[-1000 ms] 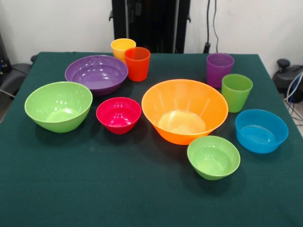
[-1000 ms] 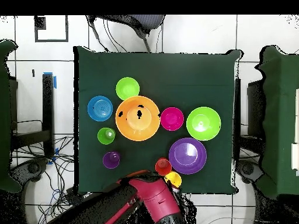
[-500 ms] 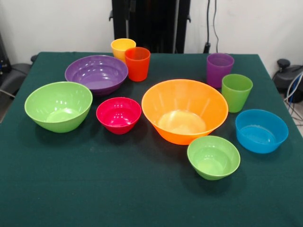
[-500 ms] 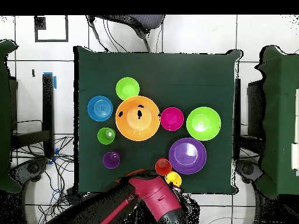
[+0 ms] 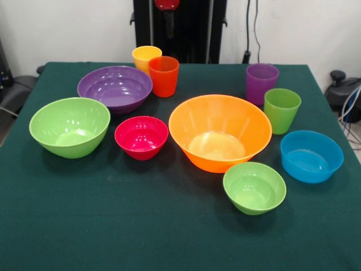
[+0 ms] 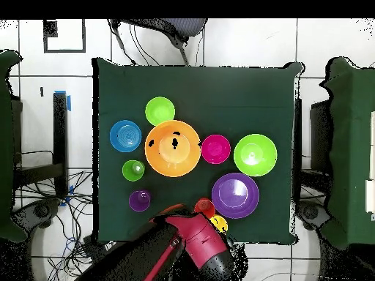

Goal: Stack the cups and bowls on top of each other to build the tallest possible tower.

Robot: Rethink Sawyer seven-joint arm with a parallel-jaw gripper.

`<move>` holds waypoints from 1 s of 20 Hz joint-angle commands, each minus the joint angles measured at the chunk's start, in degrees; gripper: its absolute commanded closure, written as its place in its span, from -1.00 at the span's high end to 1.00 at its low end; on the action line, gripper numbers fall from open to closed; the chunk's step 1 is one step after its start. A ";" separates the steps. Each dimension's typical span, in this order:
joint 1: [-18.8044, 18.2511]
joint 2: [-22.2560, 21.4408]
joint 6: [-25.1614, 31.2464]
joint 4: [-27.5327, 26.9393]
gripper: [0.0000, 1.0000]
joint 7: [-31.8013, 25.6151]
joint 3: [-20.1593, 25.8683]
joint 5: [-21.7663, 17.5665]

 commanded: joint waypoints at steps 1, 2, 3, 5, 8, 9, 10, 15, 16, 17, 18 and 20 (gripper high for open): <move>-1.49 -3.24 6.34 -1.76 1.00 -25.32 13.45 -3.84; -1.45 -3.36 5.89 -2.04 1.00 -26.16 13.70 -4.50; -1.28 -3.10 5.81 -2.48 1.00 -26.06 13.77 -4.77; -0.52 -1.62 5.31 -3.57 1.00 -24.79 13.43 -6.45; -0.91 -0.80 5.65 -3.86 1.00 -26.45 13.91 -7.67; -0.79 -0.44 6.23 -3.65 1.00 -27.16 14.09 -8.03; -0.04 0.41 6.26 -3.74 1.00 -27.34 13.67 -9.80; 3.44 2.12 5.61 -2.28 1.00 -26.08 12.37 -15.91; 3.69 2.16 5.20 -2.26 1.00 -25.56 12.15 -16.76; 3.94 2.20 4.80 -2.24 1.00 -25.04 11.93 -17.62; 3.76 2.02 4.76 -2.43 1.00 -24.54 11.95 -17.97; 3.95 2.16 5.28 -2.39 1.00 -24.06 11.96 -18.88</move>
